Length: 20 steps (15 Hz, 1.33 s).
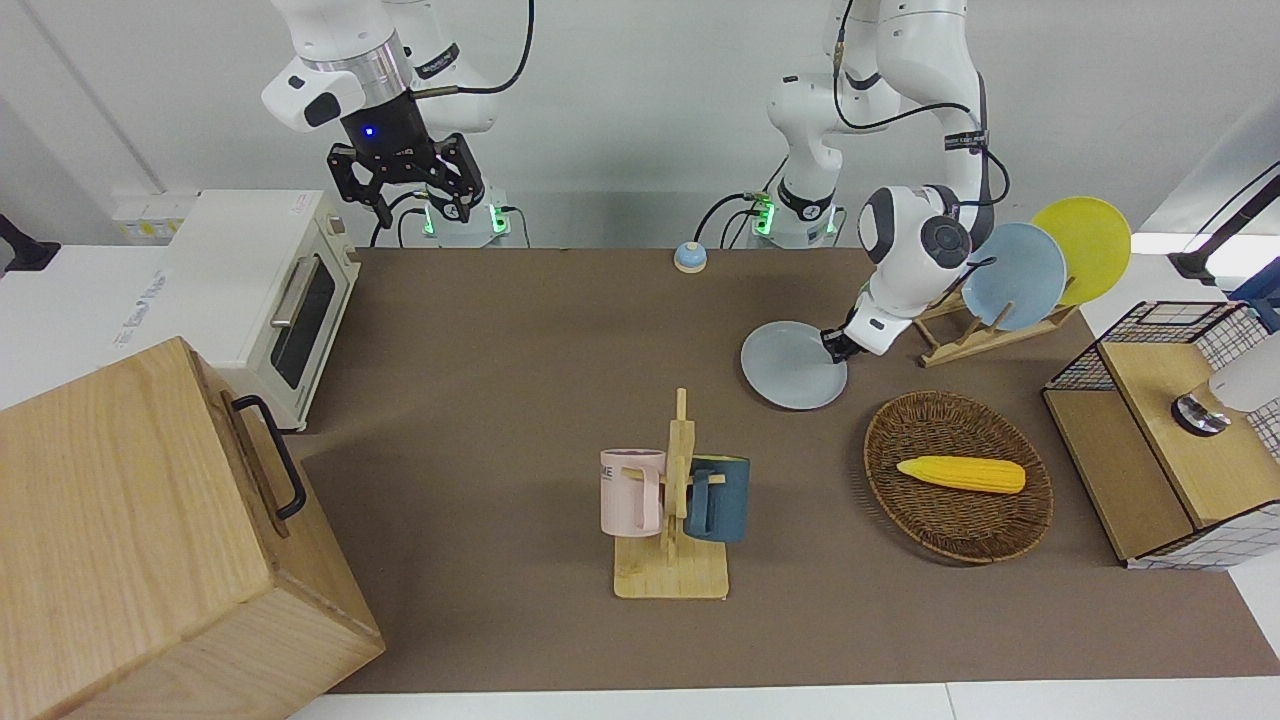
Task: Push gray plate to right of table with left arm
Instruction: 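Push the gray plate with the left gripper away from the basket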
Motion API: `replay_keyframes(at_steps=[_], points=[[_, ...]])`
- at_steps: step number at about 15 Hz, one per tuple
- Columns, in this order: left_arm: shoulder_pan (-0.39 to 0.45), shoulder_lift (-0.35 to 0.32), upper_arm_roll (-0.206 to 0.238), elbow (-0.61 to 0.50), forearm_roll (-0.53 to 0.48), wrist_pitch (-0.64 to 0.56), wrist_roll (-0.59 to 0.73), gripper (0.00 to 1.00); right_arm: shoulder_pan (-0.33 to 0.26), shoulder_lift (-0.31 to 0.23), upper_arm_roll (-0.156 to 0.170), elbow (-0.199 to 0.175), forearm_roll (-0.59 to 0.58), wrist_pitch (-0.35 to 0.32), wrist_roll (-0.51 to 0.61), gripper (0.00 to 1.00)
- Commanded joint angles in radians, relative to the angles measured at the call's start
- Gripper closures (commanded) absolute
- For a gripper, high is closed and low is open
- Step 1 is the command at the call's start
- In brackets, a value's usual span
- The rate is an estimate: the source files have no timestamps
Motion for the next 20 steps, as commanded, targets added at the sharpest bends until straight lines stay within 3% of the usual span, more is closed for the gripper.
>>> replay_keyframes(at_steps=[1,7,13,20], points=[[-0.001,0.003,0.006,-0.020,-0.037,0.027,0.022,1.00,-0.006,0.006,0.004,0.014,0.016,-0.005,0.002,0.005],[-0.010,0.003,0.000,-0.020,-0.069,0.027,0.019,1.00,-0.006,0.006,0.004,0.014,0.016,-0.005,0.002,0.005],[-0.038,0.003,-0.037,-0.020,-0.103,0.027,-0.033,1.00,-0.006,0.006,0.002,0.014,0.016,-0.005,0.002,0.005],[-0.162,0.003,-0.042,-0.020,-0.127,0.052,-0.177,1.00,-0.006,0.006,0.004,0.014,0.016,-0.005,0.002,0.005]])
